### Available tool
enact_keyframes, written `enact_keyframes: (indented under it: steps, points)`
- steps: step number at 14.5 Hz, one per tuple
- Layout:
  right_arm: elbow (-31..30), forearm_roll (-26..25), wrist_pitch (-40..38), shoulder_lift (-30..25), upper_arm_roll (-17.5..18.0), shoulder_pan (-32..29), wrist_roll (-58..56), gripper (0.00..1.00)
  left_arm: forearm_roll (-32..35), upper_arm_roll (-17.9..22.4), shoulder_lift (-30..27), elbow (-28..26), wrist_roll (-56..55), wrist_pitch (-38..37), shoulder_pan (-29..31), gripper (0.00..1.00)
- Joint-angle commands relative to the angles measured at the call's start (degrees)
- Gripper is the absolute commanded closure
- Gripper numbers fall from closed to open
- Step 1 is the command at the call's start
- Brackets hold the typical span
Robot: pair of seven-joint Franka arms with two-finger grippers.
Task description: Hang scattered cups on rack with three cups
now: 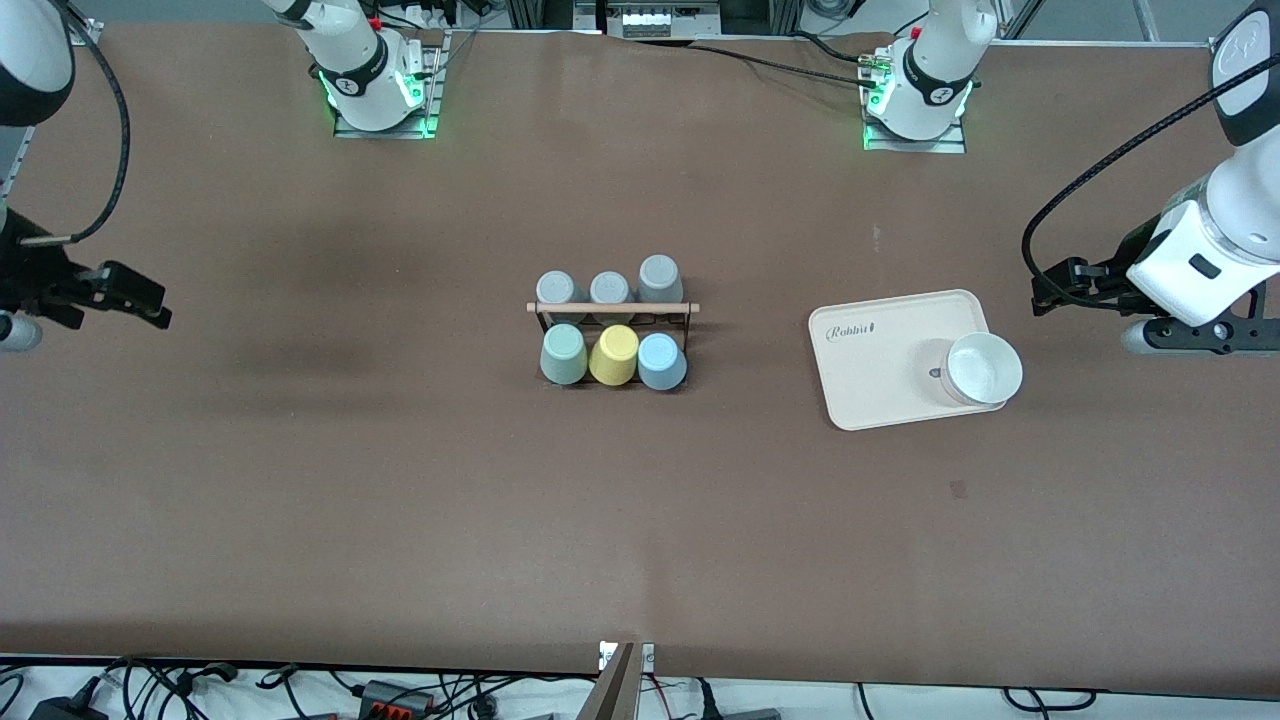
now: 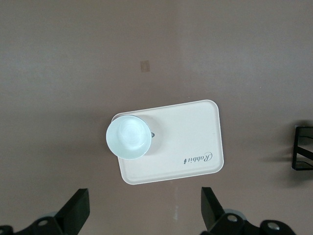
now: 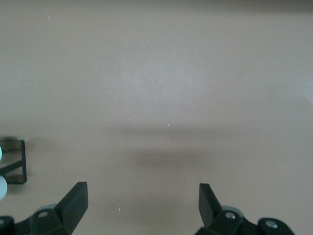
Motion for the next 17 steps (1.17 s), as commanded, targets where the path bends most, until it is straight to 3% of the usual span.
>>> enact_keyframes:
  steps: [1, 17]
  points:
    - [-8.63, -0.65, 2.53, -6.60, 0.58, -0.47, -1.10, 0.00, -0.65, -0.15, -0.86, -0.30, 1.07, -0.52, 0.37, 0.00]
    - [-7.93, -0.30, -0.81, -7.84, 0.58, -0.47, -1.62, 0.00, -0.65, -0.15, -0.86, -0.30, 1.07, -0.52, 0.37, 0.00]
